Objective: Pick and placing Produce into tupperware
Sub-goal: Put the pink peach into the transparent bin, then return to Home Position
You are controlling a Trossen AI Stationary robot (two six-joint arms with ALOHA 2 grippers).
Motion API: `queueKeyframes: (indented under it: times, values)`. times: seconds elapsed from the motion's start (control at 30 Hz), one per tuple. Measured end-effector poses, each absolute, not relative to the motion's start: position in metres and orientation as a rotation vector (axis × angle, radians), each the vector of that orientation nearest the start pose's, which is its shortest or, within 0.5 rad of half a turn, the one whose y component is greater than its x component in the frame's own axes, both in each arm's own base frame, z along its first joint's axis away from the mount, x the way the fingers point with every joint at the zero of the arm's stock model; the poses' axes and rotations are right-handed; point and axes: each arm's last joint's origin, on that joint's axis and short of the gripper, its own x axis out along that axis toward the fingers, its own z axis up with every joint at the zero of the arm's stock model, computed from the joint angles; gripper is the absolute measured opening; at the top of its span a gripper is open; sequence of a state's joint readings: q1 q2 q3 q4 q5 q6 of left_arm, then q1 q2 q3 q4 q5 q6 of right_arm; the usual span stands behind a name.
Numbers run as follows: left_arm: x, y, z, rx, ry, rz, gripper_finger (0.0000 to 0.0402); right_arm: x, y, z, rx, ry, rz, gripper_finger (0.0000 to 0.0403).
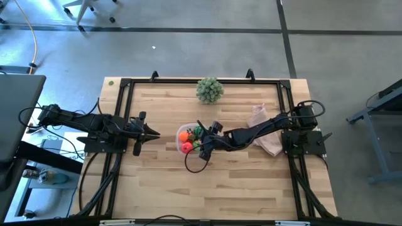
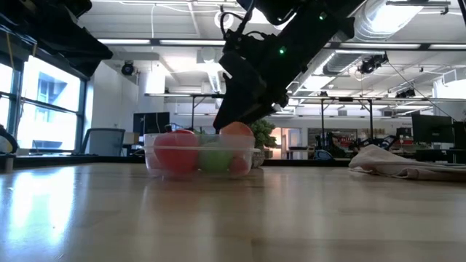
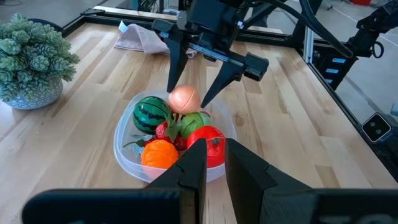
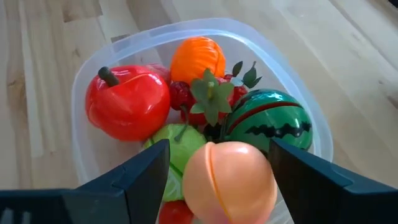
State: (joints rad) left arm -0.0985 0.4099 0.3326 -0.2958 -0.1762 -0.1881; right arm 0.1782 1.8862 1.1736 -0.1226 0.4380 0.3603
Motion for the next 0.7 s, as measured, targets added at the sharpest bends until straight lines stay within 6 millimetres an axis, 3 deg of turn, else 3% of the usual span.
queueKeyframes:
  times: [0.17, 0.33, 0.57, 0.7]
  values:
    - [0.116, -0.006, 0.215, -0.135, 0.361, 0.112, 0.0046, 0.384, 0.06, 0.177, 0.059, 0.699, -0.426, 0.0266]
    - [0.116, -0.006, 0.215, -0.135, 0.361, 0.111, 0.0046, 0.374, 0.068, 0.214, -0.032, 0.587, -0.478, 0.0266]
    - [0.116, -0.006, 0.215, -0.135, 0.361, 0.112, 0.0046, 0.331, 0.083, 0.265, -0.177, 0.552, -0.582, 0.025]
    - [0.116, -0.006, 0.214, -0.135, 0.361, 0.111, 0.0046, 0.3, 0.086, 0.283, -0.092, 0.563, -0.635, 0.0231]
